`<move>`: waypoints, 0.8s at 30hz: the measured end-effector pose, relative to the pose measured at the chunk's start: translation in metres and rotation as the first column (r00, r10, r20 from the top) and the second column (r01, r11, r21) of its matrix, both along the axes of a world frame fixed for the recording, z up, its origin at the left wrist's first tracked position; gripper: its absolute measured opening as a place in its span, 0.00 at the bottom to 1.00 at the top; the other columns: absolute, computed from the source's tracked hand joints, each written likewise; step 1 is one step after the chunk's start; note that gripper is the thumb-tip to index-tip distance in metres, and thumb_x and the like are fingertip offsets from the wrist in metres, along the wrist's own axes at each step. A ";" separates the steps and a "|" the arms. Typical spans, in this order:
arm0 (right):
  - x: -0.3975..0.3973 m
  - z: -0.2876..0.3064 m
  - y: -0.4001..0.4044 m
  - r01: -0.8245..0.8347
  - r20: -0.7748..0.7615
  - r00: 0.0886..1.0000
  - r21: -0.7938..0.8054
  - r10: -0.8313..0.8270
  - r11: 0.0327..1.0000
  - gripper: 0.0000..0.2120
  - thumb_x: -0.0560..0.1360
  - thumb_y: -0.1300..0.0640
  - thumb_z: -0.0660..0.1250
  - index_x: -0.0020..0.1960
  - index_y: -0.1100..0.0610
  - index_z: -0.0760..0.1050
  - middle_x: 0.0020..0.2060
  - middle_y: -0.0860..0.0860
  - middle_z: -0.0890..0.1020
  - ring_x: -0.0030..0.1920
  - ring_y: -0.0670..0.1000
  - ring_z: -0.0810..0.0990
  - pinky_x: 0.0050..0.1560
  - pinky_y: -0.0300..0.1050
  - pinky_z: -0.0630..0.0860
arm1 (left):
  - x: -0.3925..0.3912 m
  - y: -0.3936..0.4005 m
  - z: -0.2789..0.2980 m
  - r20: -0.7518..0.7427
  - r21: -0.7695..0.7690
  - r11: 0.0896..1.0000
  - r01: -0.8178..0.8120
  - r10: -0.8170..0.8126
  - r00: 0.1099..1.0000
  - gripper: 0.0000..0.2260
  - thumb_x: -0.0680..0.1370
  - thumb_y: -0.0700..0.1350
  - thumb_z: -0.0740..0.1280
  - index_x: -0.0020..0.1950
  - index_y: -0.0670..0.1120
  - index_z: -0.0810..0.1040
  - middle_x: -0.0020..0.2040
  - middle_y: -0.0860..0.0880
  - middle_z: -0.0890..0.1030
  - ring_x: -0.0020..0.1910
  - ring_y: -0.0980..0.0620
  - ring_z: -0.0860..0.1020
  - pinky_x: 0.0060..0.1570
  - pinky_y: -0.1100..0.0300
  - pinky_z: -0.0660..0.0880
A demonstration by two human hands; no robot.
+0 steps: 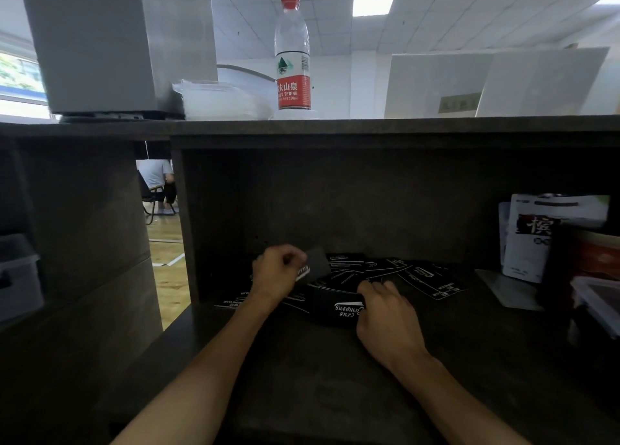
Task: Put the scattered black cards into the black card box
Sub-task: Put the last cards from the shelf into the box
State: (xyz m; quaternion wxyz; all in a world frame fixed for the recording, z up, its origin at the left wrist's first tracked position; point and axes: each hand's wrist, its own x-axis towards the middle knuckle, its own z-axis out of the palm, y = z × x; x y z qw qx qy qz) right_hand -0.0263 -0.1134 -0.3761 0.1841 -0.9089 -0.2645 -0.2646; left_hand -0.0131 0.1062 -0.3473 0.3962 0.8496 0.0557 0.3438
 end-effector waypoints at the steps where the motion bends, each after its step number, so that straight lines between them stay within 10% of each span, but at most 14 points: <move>1: 0.000 0.001 0.000 -0.002 -0.002 1.000 0.001 0.002 1.000 0.14 0.74 0.61 0.62 0.59 0.51 0.72 0.53 0.48 0.78 0.56 0.48 0.72 0.53 0.45 0.74 | -0.004 0.001 0.005 0.104 -0.093 0.996 -0.006 0.016 0.994 0.05 0.78 0.41 0.68 0.48 0.50 0.82 0.47 0.51 0.84 0.49 0.54 0.81 0.55 0.55 0.78; 5: -0.004 0.003 -0.002 -0.063 -0.017 0.998 0.013 0.063 0.998 0.14 0.75 0.61 0.62 0.59 0.50 0.72 0.53 0.46 0.78 0.55 0.46 0.71 0.53 0.43 0.74 | -0.029 -0.002 0.014 0.309 -0.405 0.910 0.087 0.046 0.950 0.15 0.78 0.37 0.66 0.59 0.54 0.71 0.48 0.54 0.80 0.48 0.58 0.81 0.41 0.65 0.79; 11: -0.013 0.007 -0.010 -0.093 -0.078 0.992 0.032 0.096 0.995 0.28 0.74 0.56 0.68 0.70 0.47 0.62 0.66 0.49 0.67 0.61 0.47 0.72 0.56 0.43 0.77 | -0.062 -0.032 -0.009 0.065 -0.437 0.871 0.223 -0.217 0.974 0.18 0.78 0.33 0.64 0.63 0.51 0.73 0.60 0.49 0.79 0.55 0.54 0.80 0.53 0.54 0.81; 14: -0.015 0.011 -0.015 -0.082 -0.125 0.989 -0.024 0.079 0.996 0.35 0.74 0.57 0.67 0.76 0.47 0.55 0.73 0.49 0.57 0.68 0.51 0.68 0.59 0.47 0.77 | -0.073 -0.038 -0.022 -0.112 -0.283 0.905 0.318 -0.360 0.926 0.15 0.80 0.36 0.61 0.53 0.55 0.79 0.51 0.55 0.83 0.52 0.59 0.80 0.54 0.61 0.78; 17: -0.016 0.011 -0.018 -0.129 -0.102 0.988 -0.097 0.119 0.987 0.24 0.75 0.58 0.62 0.69 0.47 0.65 0.63 0.46 0.70 0.63 0.48 0.68 0.54 0.44 0.75 | -0.073 -0.026 -0.022 -0.248 0.050 0.942 0.331 -0.309 0.918 0.19 0.79 0.36 0.58 0.44 0.58 0.82 0.45 0.58 0.82 0.50 0.58 0.80 0.52 0.64 0.74; 24: -0.015 -0.002 -0.020 -0.135 -0.032 0.991 -0.049 0.133 0.990 0.23 0.75 0.60 0.61 0.68 0.45 0.67 0.59 0.43 0.71 0.60 0.45 0.66 0.48 0.39 0.73 | -0.041 0.004 -0.007 -0.508 0.265 0.936 0.231 -0.068 0.859 0.21 0.80 0.44 0.65 0.73 0.50 0.69 0.72 0.47 0.72 0.69 0.50 0.71 0.70 0.58 0.66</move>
